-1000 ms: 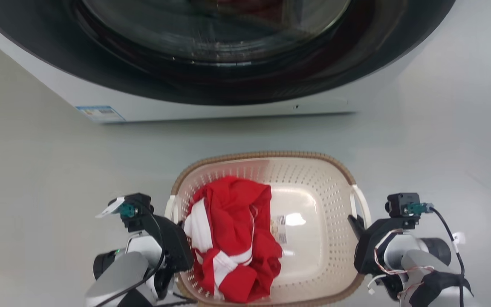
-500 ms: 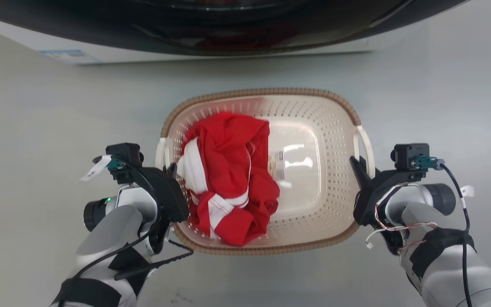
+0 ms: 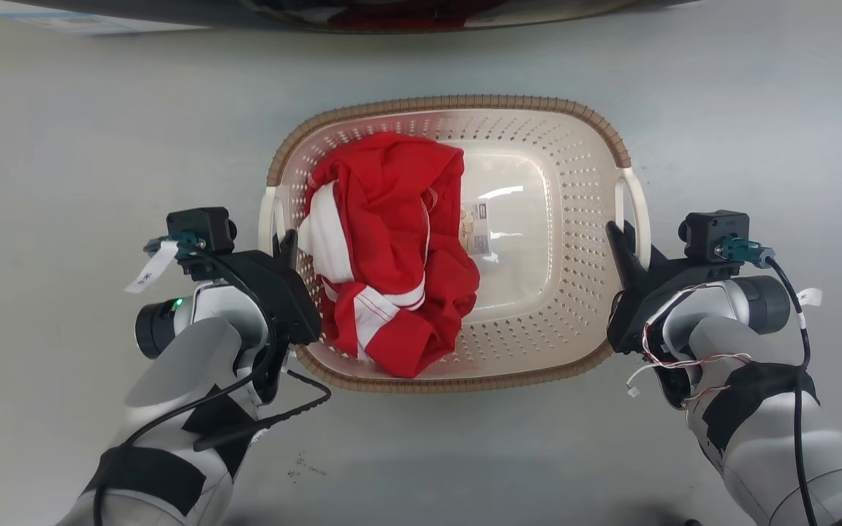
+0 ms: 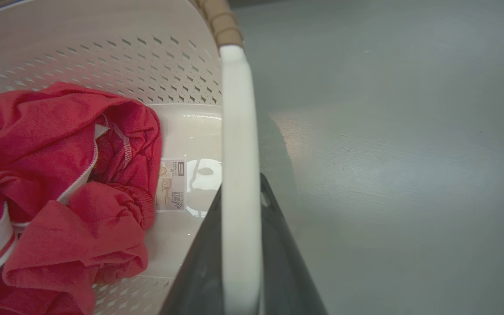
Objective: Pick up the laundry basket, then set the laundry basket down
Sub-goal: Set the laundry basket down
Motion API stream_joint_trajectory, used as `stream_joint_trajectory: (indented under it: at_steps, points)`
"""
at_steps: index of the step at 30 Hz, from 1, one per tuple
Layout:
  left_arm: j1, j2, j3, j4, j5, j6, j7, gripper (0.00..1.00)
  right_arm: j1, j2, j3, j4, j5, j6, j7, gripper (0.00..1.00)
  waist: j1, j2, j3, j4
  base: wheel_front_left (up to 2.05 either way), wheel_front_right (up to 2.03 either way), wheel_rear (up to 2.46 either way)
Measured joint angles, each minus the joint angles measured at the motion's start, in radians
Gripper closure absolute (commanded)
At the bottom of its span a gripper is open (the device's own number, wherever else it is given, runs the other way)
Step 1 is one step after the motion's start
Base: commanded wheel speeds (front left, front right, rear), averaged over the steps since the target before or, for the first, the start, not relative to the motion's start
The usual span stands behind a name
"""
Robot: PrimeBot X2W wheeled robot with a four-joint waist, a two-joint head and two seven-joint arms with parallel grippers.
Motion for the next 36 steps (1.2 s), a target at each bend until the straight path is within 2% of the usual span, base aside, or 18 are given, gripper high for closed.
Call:
stream_joint_trajectory:
  at_steps: [12, 34, 35, 36]
  points:
    - [-0.022, -0.004, -0.005, 0.026, 0.006, -0.017, -0.052, 1.00, -0.022, 0.001, 0.019, 0.016, -0.028, -0.012, -0.036, 1.00, -0.0002, -0.0002, 0.038, 0.009, 0.00, 0.00, 0.00]
    - [-0.035, -0.006, -0.028, 0.059, 0.009, -0.056, -0.081, 1.00, -0.037, 0.005, 0.050, 0.052, -0.063, -0.006, -0.049, 1.00, -0.0002, -0.0003, 0.038, 0.010, 0.00, 0.00, 0.00]
    - [-0.035, -0.005, -0.029, 0.059, 0.009, -0.060, -0.081, 0.56, -0.037, 0.005, 0.051, 0.053, -0.065, -0.005, -0.049, 0.71, -0.0002, -0.0002, 0.037, 0.011, 0.00, 0.00, 0.00]
    - [-0.037, -0.004, -0.028, 0.058, 0.009, -0.061, -0.083, 0.09, -0.037, 0.004, 0.056, 0.056, -0.069, -0.001, -0.048, 0.56, -0.0002, -0.0002, 0.036, 0.011, 0.00, 0.00, 0.00]
